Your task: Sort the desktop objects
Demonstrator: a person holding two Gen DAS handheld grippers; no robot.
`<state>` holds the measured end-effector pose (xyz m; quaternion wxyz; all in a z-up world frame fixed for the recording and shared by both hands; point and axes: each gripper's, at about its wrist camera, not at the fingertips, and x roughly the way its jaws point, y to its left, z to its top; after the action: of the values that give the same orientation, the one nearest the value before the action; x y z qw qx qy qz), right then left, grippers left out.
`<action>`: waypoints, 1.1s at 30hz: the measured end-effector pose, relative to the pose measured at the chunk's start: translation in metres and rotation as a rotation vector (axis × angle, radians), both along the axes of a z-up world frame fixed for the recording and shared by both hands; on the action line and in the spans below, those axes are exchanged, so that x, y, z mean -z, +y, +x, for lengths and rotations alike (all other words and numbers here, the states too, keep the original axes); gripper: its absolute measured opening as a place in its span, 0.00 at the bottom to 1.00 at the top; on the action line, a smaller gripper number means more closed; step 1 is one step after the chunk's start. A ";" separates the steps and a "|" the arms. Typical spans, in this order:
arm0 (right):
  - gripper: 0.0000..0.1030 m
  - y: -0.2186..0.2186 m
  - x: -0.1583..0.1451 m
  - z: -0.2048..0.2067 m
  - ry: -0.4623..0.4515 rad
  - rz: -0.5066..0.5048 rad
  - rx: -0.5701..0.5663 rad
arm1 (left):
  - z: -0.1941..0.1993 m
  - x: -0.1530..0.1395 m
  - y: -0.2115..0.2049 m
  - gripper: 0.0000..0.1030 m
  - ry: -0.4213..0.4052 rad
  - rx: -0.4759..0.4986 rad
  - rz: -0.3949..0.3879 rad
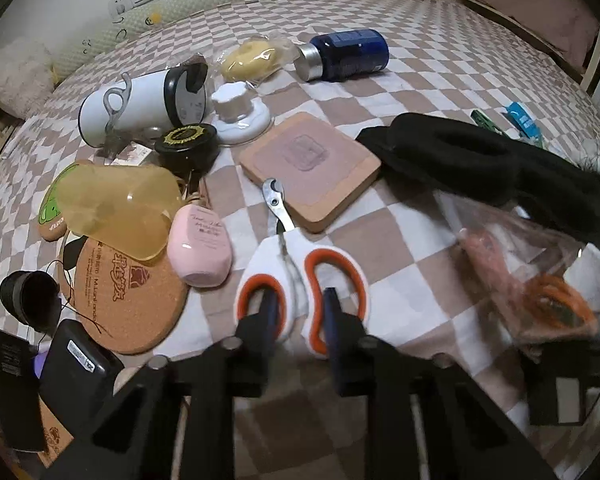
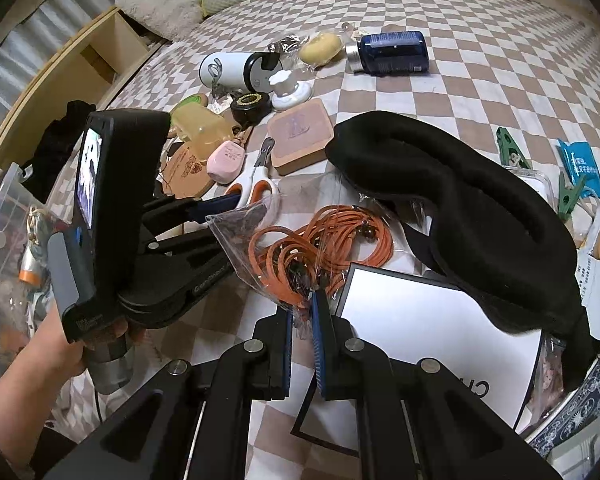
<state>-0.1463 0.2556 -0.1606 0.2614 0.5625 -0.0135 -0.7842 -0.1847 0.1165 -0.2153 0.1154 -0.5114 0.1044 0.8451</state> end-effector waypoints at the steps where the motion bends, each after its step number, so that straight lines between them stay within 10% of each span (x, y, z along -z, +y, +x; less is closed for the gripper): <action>1: 0.10 0.002 -0.001 0.000 0.000 0.000 0.002 | 0.001 -0.001 0.001 0.16 -0.001 0.001 -0.002; 33: 0.09 0.006 -0.134 0.049 0.167 -0.192 0.126 | 0.094 -0.172 -0.044 0.16 0.232 -0.065 0.134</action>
<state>-0.0971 0.2614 -0.0269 0.2646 0.4657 -0.1021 -0.8383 -0.0911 0.0723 -0.0435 0.1090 -0.4047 0.0439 0.9069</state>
